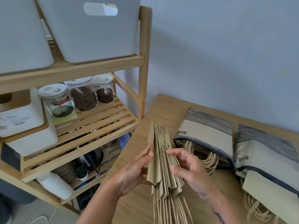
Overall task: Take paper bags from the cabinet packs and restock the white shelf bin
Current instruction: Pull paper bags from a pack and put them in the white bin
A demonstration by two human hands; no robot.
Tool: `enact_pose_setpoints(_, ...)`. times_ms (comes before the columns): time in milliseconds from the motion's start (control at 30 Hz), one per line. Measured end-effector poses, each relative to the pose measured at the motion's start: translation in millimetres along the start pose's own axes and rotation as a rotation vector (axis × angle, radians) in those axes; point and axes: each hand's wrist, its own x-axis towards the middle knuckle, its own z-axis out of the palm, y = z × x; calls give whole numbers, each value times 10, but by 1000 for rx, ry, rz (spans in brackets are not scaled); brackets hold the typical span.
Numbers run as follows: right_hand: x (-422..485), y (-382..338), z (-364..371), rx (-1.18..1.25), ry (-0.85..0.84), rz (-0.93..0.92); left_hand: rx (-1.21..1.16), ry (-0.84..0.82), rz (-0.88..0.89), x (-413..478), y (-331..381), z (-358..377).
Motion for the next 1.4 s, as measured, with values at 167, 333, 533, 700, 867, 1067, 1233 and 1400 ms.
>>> enact_pose_setpoints(167,-4,-20,-35,8,-9,18,-60,-6,10,-2,-53,-41)
enact_pose_setpoints(333,-9,-66,10,-84,23,4,-56,4,2,-11,-69,-43)
enact_pose_setpoints(533,8,-201,85,-296,-66,-32,-85,3,15,-16,-86,-82)
enact_pose_setpoints(700,27,-255,125,-427,-130,-75,-103,-4,24,-43,-96,-69)
enact_pose_setpoints(867,89,-235,182,-567,-48,-92,-112,14,27,-65,-141,-66)
enact_pose_setpoints(1067,179,-205,107,-650,-39,48,-19,28,35,-30,-294,-121)
enact_pose_setpoints(1233,232,-241,108,-623,-50,109,256,61,53,35,-476,-118)
enact_pose_setpoints(1400,269,-211,103,-664,-43,140,437,141,135,85,-595,-68)
